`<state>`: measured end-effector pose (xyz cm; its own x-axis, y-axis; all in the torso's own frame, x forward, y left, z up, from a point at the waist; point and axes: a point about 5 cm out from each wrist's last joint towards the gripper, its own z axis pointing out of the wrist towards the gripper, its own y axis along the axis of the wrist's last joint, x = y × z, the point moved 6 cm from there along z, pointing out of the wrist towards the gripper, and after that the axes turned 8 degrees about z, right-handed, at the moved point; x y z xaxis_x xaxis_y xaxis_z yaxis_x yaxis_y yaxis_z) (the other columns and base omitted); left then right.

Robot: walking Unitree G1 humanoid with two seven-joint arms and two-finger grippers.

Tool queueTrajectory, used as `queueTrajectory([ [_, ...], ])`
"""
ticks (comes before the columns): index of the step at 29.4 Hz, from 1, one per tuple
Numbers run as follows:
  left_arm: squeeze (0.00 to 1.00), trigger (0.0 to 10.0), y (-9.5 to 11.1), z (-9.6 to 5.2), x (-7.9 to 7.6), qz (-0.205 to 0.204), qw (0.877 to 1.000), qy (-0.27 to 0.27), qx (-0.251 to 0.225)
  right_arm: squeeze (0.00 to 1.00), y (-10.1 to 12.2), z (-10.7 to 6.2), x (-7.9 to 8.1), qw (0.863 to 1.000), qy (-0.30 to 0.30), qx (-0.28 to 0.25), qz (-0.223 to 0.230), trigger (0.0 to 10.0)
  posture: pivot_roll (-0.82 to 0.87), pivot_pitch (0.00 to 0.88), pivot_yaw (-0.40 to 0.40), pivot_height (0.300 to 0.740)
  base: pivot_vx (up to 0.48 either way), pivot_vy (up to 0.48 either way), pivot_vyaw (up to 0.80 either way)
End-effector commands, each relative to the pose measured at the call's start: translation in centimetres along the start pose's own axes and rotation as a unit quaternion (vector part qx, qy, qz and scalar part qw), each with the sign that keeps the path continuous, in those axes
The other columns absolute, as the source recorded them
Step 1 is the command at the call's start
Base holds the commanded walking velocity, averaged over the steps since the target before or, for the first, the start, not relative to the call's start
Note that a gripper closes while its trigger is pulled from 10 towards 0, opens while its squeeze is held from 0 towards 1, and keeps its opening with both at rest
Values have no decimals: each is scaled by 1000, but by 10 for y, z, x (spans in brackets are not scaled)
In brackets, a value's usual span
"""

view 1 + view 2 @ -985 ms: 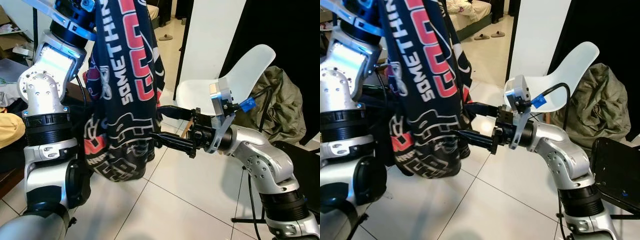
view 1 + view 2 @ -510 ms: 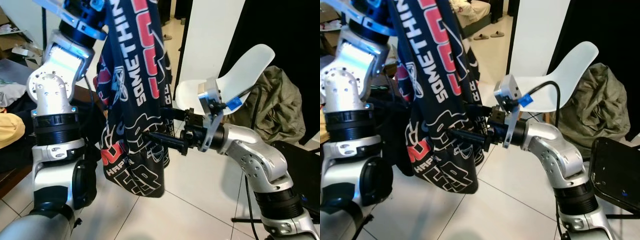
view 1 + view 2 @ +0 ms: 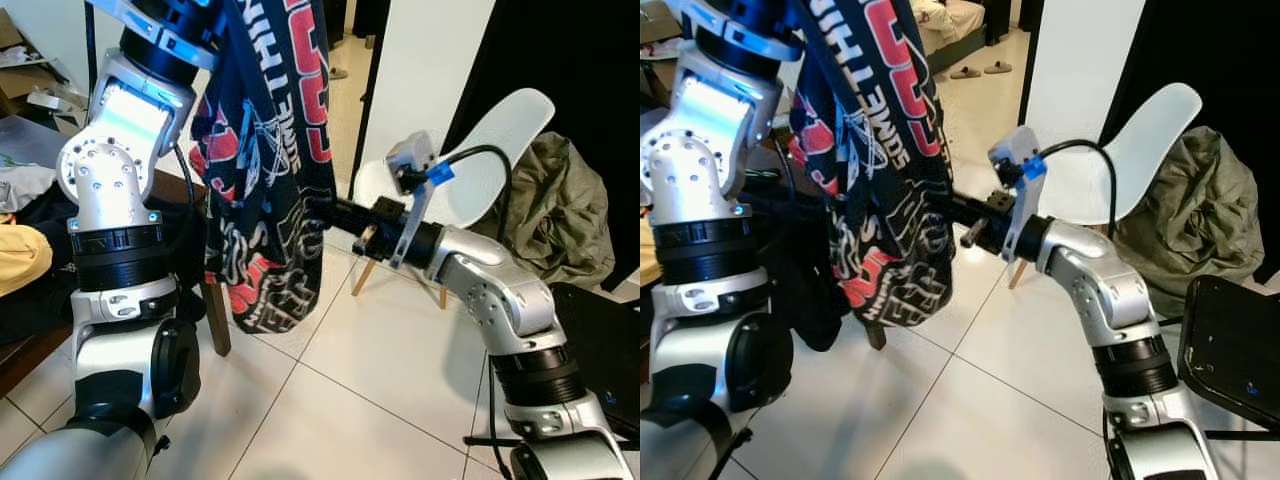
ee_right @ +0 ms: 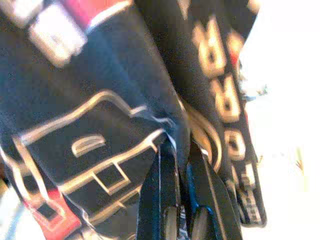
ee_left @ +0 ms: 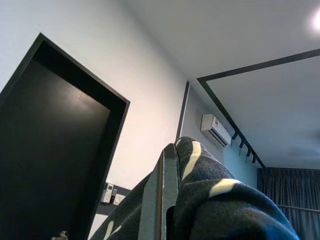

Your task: Hang hanger

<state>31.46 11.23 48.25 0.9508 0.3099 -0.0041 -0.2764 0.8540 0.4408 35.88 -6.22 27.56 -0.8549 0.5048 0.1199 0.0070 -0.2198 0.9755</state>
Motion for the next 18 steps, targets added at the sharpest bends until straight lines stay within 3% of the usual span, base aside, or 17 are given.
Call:
queueTrajectory([
  [1,0,10000,8,7,-11,6,1000,-22,-17,0,12,-2,1,1000,9,-24,1,0,-18,73,-23,740,0,0,0],
  [2,0,9961,7,3,-8,15,1000,-13,-8,0,40,-13,6,993,48,-100,47,0,-19,71,-24,740,0,0,0],
  [3,0,9961,7,3,-8,15,1000,-13,-8,0,40,-13,6,993,48,-100,47,0,-19,71,-24,740,0,0,0],
  [4,0,10000,5,-3,-3,25,1000,-1,3,0,69,-29,8,979,77,-176,74,0,-17,73,-24,740,0,0,0],
  [5,0,10000,5,-3,-3,25,1000,-1,3,0,69,-29,8,979,77,-176,74,0,-17,73,-24,740,0,0,0],
  [6,0,10000,1,-11,2,38,999,12,21,0,96,-45,2,961,84,-247,89,0,-17,73,-24,740,0,0,0],
  [8,0,10000,1,-11,2,38,999,12,21,0,96,-45,2,961,84,-247,89,0,-17,73,-24,740,0,0,0],
  [9,0,10000,-2,-18,5,47,998,21,37,0,116,-59,-7,948,74,-296,95,0,-17,73,-24,740,0,0,0],
  [10,0,10000,-2,-18,5,47,998,21,37,0,116,-59,-7,948,74,-296,95,0,-17,73,-24,740,0,0,0],
  [11,0,10000,-6,-25,8,57,997,29,54,0,134,-70,-17,936,56,-334,95,0,-17,73,-24,740,0,0,0],
  [12,0,10000,-6,-25,8,57,997,29,54,0,134,-70,-17,936,56,-334,95,0,-17,73,-24,740,0,0,0],
  [13,0,10000,-12,-34,12,74,994,39,76,0,150,-77,-26,928,36,-360,92,0,-17,73,-24,740,0,0,0],
  [18,0,9725,-21,-49,22,110,985,65,112,0,172,-83,-39,919,0,-385,85,0,-17,66,-21,740,0,0,0],
])
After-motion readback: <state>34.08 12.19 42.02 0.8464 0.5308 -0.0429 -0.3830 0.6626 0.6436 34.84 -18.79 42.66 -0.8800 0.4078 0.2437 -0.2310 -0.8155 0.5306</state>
